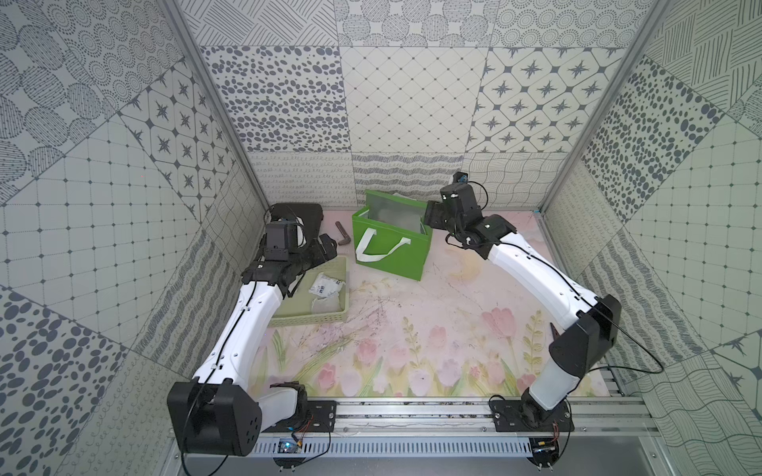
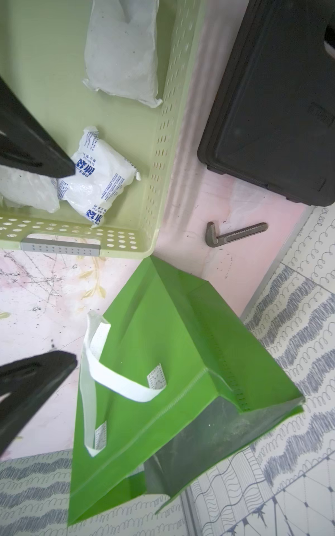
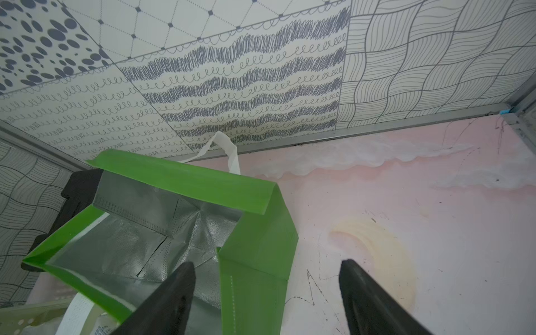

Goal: Place the ice pack in the delivery bag
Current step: Move the delivery bag at the center of the board.

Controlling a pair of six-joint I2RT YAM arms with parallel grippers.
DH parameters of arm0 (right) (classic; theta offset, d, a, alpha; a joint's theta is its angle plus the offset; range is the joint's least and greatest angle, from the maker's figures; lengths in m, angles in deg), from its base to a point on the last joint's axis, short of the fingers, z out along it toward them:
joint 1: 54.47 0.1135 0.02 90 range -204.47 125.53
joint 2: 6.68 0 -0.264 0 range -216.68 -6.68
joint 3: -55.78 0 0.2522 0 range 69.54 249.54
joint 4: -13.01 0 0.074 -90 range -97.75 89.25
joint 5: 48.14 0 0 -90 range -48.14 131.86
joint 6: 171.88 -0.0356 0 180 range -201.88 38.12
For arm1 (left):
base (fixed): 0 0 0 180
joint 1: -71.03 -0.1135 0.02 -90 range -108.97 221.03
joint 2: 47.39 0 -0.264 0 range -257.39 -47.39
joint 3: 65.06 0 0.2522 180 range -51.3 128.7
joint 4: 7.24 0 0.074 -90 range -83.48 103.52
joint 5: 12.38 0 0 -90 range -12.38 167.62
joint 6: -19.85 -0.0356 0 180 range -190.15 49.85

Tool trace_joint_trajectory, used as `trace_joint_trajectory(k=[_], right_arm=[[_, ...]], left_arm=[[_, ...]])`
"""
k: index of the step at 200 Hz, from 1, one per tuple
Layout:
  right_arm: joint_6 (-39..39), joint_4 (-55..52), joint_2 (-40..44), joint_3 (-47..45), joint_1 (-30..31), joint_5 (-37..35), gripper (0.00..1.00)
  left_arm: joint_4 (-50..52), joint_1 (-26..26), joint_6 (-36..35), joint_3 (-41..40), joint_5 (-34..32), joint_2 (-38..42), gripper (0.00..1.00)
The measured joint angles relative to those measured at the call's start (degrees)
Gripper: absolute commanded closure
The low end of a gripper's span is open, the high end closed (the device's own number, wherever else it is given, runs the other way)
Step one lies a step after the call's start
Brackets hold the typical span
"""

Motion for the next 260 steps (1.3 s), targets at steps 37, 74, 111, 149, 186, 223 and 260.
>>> trace_joint_trajectory(k=[37, 74, 111, 149, 186, 223, 260], right_arm=[[0.09, -5.62, -12.02, 12.22, 0.42, -1.38, 0.33], [0.11, -10.08, -18.88, 21.92, 0.42, -1.49, 0.45], [-0.15, -12.52, -19.15, 22.12, 0.42, -1.40, 0.73], [1.46, -13.00, -18.49, 19.32, 0.35, -1.51, 1.00], [4.83, -13.05, -11.78, 12.70, -0.50, 0.33, 1.00], [10.32, -10.05, 2.45, -1.81, -2.36, 6.36, 1.00], [15.17, -7.48, 14.49, -15.58, -5.73, 12.52, 1.00]], left_arm=[[2.45, 1.44, -0.02, 0.59, 1.03, 0.61, 0.02], [4.83, 1.84, -0.04, 0.66, 1.25, 1.40, 0.02], [6.32, 2.10, -0.13, 0.66, 1.31, 2.14, 0.02], [7.37, 2.29, -0.35, 1.18, 1.44, 2.05, 0.03], [8.09, 2.56, -0.48, 2.67, 1.44, 1.40, 0.03], [9.22, 3.32, -0.48, 3.87, 1.46, 0.76, 0.04], [10.01, 4.52, -0.50, 4.66, 1.55, 0.63, 0.06]])
